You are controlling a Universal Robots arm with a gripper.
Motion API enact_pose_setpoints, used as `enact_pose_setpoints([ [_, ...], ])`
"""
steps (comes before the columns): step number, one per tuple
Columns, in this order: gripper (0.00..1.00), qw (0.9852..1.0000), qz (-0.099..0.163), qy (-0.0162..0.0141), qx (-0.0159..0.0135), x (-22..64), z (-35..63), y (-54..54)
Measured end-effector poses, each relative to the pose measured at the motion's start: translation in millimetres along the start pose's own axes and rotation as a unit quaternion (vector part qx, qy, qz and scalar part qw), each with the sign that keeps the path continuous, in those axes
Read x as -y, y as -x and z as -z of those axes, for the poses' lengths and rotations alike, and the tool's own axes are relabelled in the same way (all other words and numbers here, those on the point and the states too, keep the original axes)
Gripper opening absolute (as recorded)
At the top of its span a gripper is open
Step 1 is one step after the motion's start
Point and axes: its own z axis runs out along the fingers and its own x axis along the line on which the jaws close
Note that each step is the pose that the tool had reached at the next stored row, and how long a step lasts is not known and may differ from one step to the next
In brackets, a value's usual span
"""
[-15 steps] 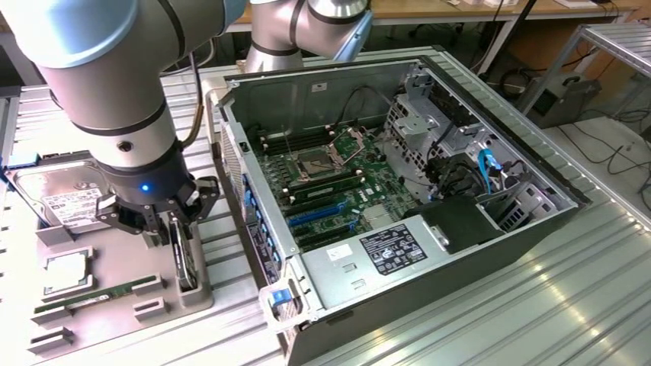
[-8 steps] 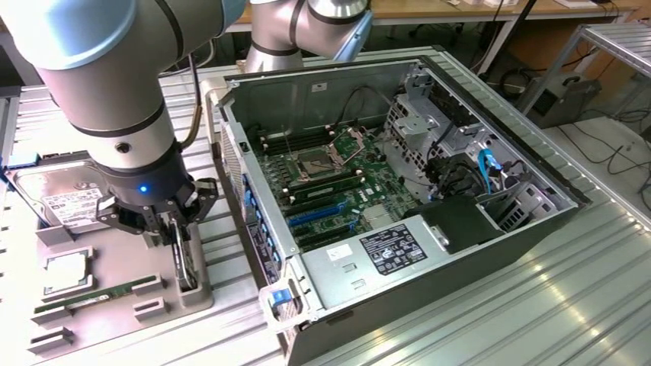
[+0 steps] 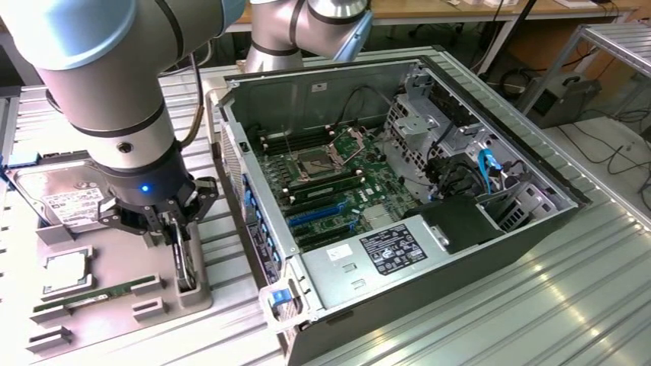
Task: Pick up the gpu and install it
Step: 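Pick up the gpu and move the gpu toward the slot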
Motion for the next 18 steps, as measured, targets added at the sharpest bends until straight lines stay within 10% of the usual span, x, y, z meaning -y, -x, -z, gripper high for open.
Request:
enact_pose_setpoints([
  [18, 0.26, 0.9998, 0.021, 0.001, -0.0003, 0.2, 14.3, 5.9],
])
